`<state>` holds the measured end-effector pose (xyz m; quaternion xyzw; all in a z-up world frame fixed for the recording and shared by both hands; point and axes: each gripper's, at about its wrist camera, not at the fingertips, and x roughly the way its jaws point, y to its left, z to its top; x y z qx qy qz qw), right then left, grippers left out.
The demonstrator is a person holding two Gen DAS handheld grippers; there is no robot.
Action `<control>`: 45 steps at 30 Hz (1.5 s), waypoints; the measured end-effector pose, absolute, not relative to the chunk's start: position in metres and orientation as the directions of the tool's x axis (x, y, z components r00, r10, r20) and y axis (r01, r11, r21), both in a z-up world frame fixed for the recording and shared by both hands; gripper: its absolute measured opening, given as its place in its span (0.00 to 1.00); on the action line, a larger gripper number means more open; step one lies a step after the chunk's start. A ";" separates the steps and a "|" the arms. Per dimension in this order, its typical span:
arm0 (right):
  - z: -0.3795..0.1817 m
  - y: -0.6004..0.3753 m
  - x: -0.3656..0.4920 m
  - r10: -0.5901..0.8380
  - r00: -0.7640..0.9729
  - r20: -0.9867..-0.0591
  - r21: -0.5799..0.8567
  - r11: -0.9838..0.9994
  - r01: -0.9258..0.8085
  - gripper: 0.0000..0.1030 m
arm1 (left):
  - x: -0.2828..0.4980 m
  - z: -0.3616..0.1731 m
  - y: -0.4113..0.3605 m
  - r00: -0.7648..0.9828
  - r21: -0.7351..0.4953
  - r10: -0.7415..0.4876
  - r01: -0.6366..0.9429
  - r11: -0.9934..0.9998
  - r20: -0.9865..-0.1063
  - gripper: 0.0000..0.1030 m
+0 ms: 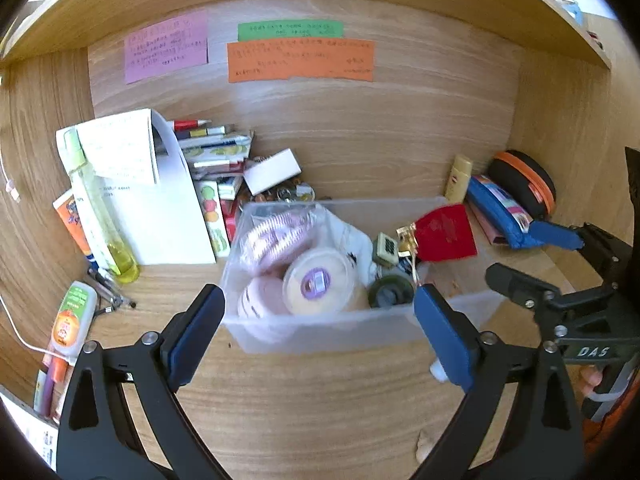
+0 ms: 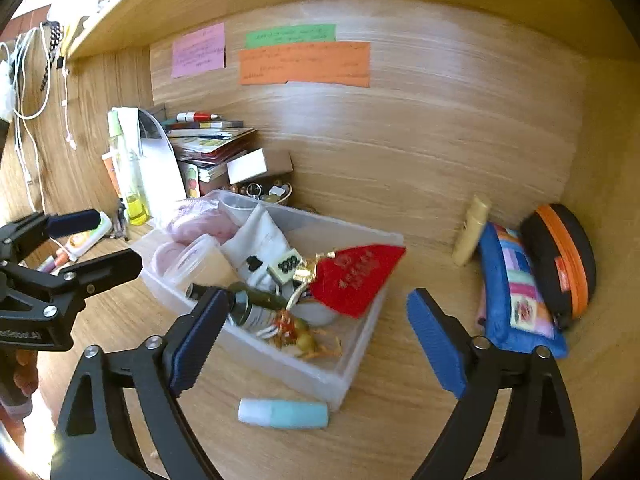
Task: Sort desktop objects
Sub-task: 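Withdraw both tools toward the light blue tube and white shell, then grasp the light blue tube with right tool while left tool grasps the white shell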
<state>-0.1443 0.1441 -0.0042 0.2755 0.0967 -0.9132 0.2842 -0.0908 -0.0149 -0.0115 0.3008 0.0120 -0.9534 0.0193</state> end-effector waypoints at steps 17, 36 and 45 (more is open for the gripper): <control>-0.079 0.142 -0.128 -0.359 -0.569 -0.740 -0.010 -0.840 0.543 0.95 | -0.054 -0.066 -0.020 -0.747 -0.029 0.004 0.020 -0.999 -0.665 0.94; -0.105 0.117 -0.138 -0.312 -0.490 -0.814 -0.014 -0.833 0.553 0.81 | -0.029 -0.095 0.003 -0.698 -0.045 0.108 -0.107 -0.993 -0.708 0.94; -0.103 0.125 -0.133 -0.331 -0.497 -0.802 -0.014 -0.821 0.570 0.69 | -0.028 -0.098 0.027 -0.698 -0.007 0.116 -0.157 -0.988 -0.707 0.94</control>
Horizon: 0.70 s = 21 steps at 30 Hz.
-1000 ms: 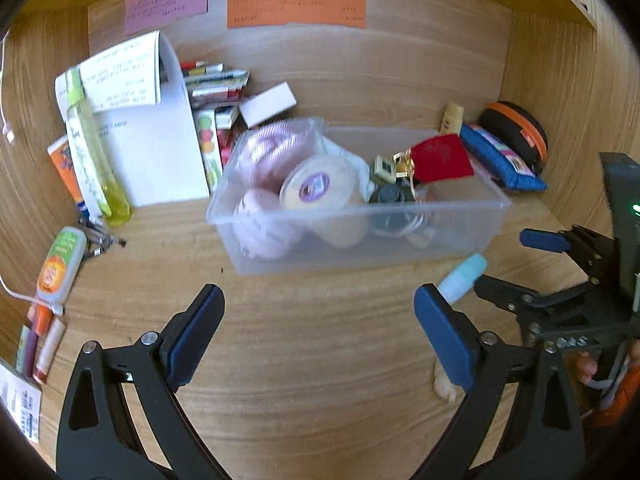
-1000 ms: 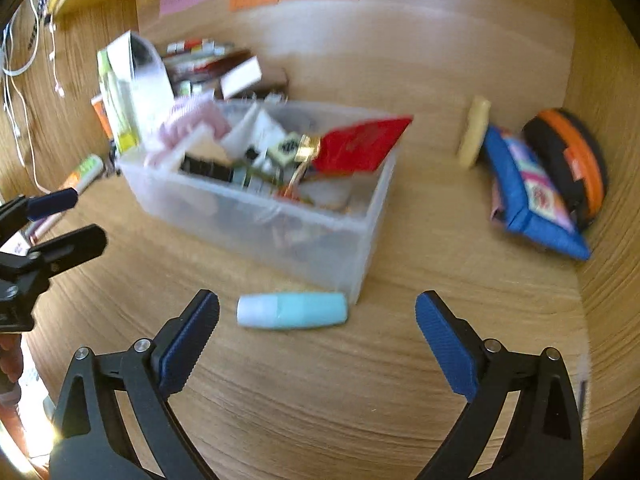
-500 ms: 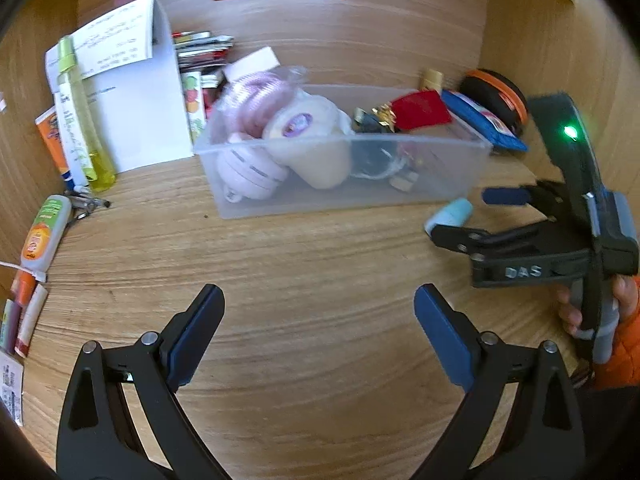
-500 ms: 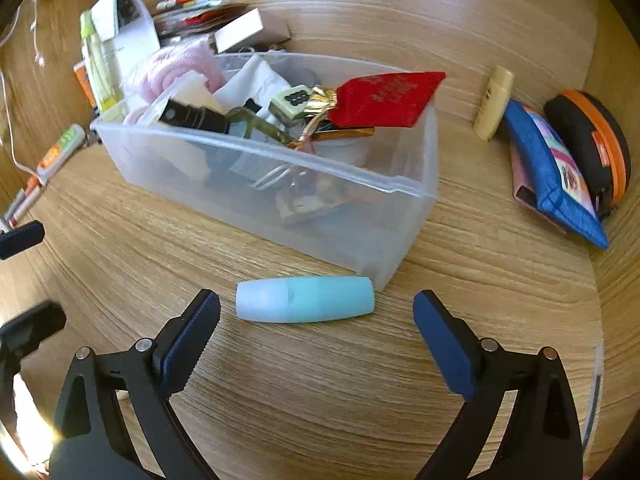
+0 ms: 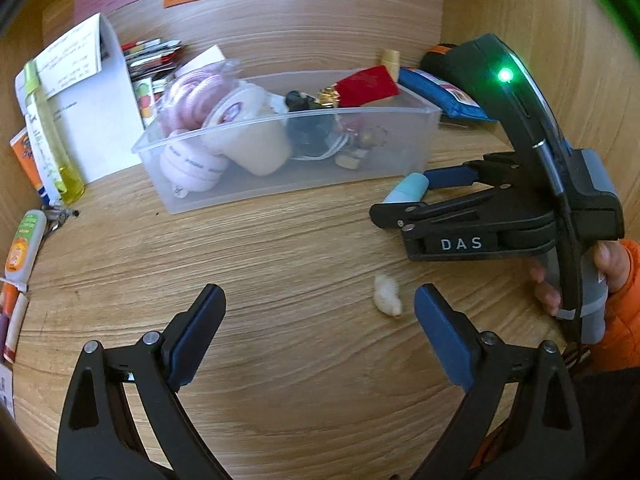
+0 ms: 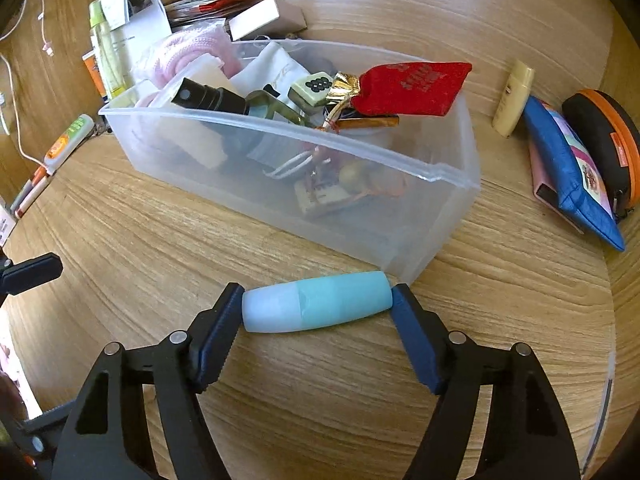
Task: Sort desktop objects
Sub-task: 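Grasp the light blue tube with right tool while left tool grasps the white shell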
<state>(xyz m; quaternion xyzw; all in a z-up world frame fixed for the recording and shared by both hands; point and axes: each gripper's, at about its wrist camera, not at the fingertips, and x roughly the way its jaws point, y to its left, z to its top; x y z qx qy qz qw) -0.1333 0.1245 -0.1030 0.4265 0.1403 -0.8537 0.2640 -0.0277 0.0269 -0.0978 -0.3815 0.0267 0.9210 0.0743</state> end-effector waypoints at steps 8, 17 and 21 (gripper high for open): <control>-0.093 0.146 -0.126 -0.382 -0.507 -0.772 0.044 -0.829 0.558 0.69 | -0.036 -0.106 0.052 -0.674 0.034 0.109 -0.195 -0.980 -0.730 0.63; -0.079 0.173 -0.125 -0.423 -0.531 -0.734 0.104 -0.843 0.528 0.69 | -0.041 -0.112 0.057 -0.658 0.024 0.097 -0.173 -0.985 -0.747 0.30; -0.077 0.180 -0.125 -0.438 -0.533 -0.724 0.123 -0.843 0.524 0.69 | -0.040 -0.111 0.058 -0.656 0.006 0.108 -0.168 -0.986 -0.747 0.27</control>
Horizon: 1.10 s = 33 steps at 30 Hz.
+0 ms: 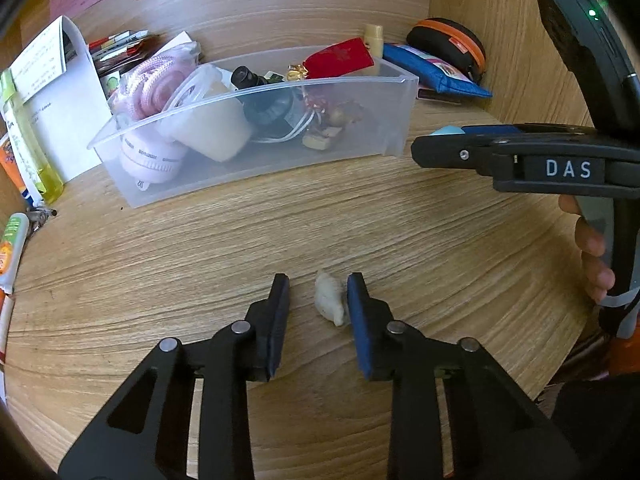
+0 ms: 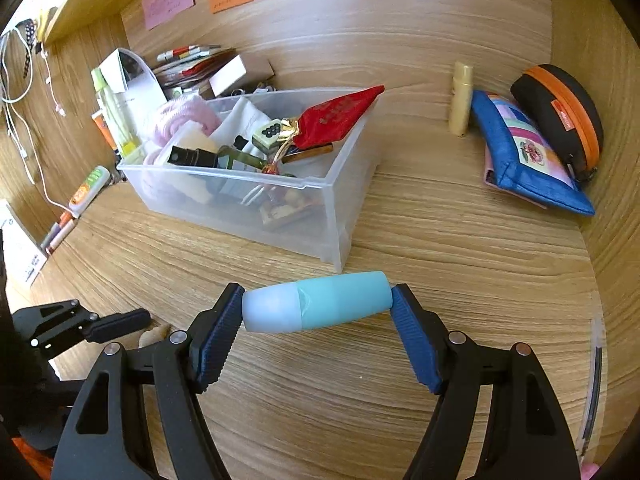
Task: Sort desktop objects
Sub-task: 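Grasp the light blue tube with right tool while left tool grasps the white shell, then carry the blue tube and the shell over the clear box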
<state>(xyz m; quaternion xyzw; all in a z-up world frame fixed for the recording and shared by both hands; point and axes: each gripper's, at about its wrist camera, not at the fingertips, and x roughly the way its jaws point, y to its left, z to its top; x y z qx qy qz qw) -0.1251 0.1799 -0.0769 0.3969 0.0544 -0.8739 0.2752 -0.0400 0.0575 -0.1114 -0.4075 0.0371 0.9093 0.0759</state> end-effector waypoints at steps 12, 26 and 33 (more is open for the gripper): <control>-0.072 0.178 -0.118 -0.459 -0.533 -0.711 0.123 -0.828 0.548 0.69 | -0.042 -0.103 0.040 -0.685 -0.033 0.109 -0.124 -0.992 -0.721 0.14; -0.045 0.167 -0.121 -0.483 -0.567 -0.668 0.107 -0.816 0.568 0.69 | -0.051 -0.068 0.006 -0.746 -0.054 0.077 -0.055 -0.997 -0.662 0.14; -0.027 0.163 -0.130 -0.500 -0.588 -0.636 0.097 -0.807 0.582 0.69 | -0.057 -0.043 -0.009 -0.792 -0.060 0.057 -0.026 -0.998 -0.608 0.14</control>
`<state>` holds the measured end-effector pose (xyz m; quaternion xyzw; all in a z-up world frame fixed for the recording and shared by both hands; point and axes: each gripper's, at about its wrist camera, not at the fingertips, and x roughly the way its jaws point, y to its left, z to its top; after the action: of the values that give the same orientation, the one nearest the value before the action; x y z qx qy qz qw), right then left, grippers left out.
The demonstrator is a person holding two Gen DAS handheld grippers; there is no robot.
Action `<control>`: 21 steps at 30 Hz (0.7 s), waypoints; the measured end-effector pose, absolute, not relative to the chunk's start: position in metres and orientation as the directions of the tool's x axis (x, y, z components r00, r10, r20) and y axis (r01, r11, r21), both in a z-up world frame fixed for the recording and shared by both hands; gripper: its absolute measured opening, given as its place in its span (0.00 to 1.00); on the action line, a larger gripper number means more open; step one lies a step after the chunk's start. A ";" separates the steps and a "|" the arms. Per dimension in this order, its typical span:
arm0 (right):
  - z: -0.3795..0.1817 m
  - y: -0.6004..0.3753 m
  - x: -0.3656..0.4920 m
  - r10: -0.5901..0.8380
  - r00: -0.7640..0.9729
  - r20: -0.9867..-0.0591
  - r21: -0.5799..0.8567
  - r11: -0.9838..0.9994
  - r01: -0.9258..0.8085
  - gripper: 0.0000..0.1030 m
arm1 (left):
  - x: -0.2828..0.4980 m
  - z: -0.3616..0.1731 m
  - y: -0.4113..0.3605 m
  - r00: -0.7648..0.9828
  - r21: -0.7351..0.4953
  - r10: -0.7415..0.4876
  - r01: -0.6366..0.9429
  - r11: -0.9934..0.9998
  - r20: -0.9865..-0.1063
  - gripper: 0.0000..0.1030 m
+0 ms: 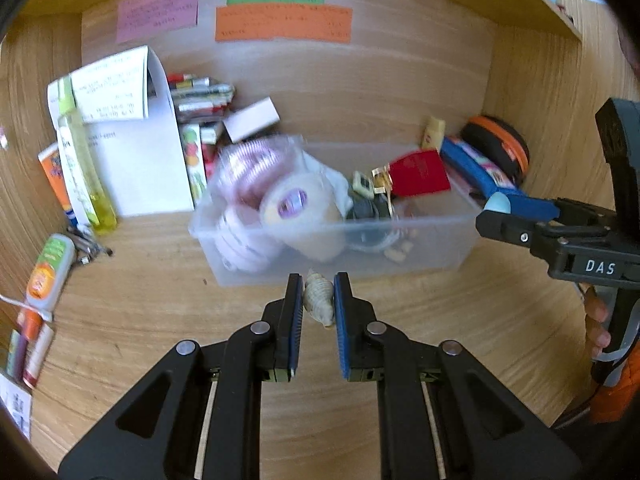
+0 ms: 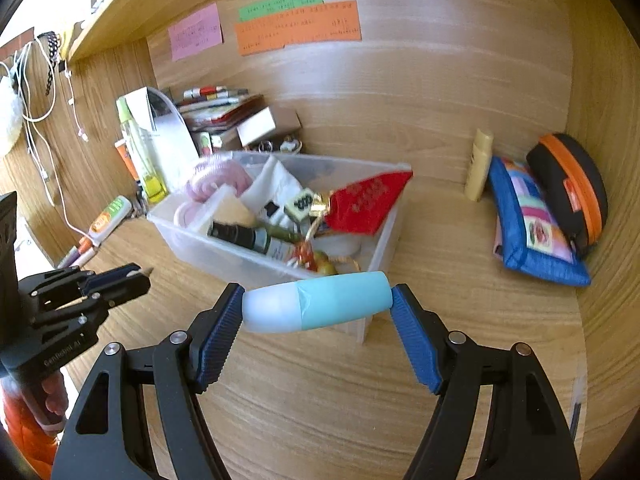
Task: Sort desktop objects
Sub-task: 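Carry the blue tube and the shell over the clear box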
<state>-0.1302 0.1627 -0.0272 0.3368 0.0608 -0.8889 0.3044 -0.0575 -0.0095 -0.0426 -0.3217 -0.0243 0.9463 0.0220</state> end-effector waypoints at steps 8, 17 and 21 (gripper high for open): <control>-0.007 0.150 -0.144 -0.518 -0.604 -0.605 0.085 -0.797 0.598 0.69 | -0.070 -0.014 -0.009 -0.831 -0.039 0.058 -0.043 -0.998 -0.553 0.14; 0.012 0.124 -0.161 -0.511 -0.621 -0.594 -0.012 -0.767 0.642 0.69 | -0.085 -0.002 -0.002 -0.842 -0.028 0.066 -0.060 -0.998 -0.535 0.14; 0.009 0.114 -0.167 -0.521 -0.610 -0.597 -0.018 -0.752 0.659 0.69 | -0.093 0.002 -0.004 -0.845 -0.029 0.065 -0.059 -0.998 -0.531 0.14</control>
<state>-0.1672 0.1139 0.0092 0.2913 0.1187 -0.8895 0.3315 -0.0927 -0.0037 0.0019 -0.2765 -0.0058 0.9605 0.0322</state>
